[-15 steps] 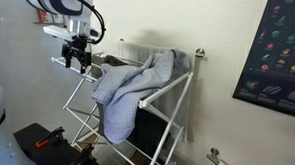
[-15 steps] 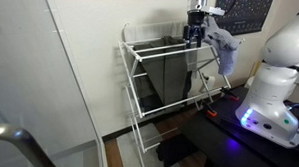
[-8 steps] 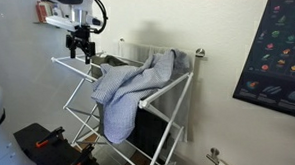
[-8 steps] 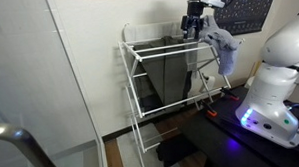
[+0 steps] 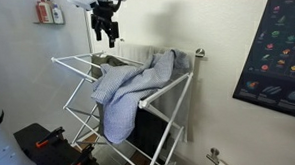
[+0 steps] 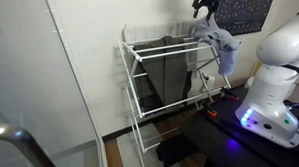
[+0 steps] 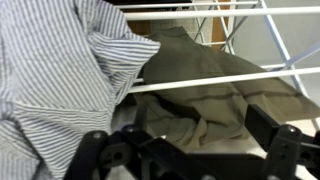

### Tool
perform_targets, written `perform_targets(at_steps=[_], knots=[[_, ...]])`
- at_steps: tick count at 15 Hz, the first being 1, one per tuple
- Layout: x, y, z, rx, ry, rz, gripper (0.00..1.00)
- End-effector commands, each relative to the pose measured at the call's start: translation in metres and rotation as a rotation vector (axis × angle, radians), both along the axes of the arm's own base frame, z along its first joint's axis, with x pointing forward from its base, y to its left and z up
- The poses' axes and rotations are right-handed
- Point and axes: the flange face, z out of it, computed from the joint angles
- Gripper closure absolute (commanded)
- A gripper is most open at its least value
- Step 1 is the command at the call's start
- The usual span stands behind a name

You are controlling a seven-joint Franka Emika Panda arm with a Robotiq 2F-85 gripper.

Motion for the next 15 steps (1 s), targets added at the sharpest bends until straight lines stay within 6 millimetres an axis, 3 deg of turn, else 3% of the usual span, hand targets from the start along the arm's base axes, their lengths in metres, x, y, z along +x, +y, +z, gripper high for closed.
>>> perform_targets(at_steps=[1,5,9,15], knots=[[-0.003,-0.062,0.005,-0.003,-0.011,-0.149,0.0],[-0.008,-0.112,-0.004,0.004,-0.001,-0.264,0.0],[-0.001,-0.146,-0.02,-0.036,0.045,-0.3,0.0],[0.033,-0.161,-0.043,-0.106,0.13,-0.289,0.0]])
